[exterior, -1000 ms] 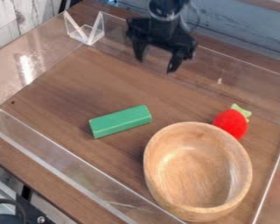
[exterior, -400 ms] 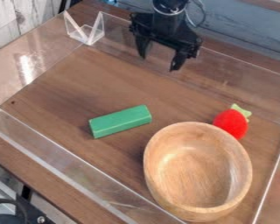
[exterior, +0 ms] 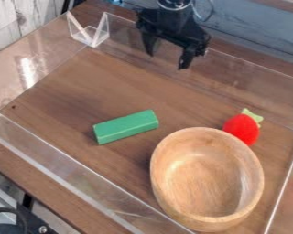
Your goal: Move the red object to the right side of the table
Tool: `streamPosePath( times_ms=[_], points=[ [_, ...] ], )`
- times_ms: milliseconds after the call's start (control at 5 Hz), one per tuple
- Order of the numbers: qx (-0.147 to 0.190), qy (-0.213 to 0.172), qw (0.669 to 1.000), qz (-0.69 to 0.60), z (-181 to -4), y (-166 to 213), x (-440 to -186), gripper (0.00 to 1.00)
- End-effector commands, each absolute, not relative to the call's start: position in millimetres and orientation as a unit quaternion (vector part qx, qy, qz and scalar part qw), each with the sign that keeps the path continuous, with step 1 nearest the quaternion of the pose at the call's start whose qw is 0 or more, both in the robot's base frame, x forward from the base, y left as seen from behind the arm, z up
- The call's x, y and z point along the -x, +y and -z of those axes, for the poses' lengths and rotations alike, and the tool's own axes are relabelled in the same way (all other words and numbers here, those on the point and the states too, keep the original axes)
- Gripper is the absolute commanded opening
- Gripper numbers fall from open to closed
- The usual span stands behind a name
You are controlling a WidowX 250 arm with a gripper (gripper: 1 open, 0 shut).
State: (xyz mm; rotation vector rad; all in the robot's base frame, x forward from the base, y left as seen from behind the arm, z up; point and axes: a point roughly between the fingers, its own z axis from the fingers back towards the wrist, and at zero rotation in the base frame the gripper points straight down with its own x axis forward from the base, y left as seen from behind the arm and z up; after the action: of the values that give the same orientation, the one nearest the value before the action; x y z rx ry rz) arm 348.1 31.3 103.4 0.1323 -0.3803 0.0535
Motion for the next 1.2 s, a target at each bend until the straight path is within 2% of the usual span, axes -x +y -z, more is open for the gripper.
streamPosePath(
  times_ms=[0,400,600,1000],
  points=[
    [-0.059,-0.211,0.976,0.000,-113.2,31.4,-357.4,1.00],
    [-0.062,-0.197,0.978,-0.033,-95.7,60.0,-346.4,1.00],
    [-0.040,-0.207,0.977,-0.016,-92.3,41.7,-353.9,1.00],
    [-0.029,-0.233,0.971,0.044,-94.9,12.0,-364.7,1.00]
  ],
)
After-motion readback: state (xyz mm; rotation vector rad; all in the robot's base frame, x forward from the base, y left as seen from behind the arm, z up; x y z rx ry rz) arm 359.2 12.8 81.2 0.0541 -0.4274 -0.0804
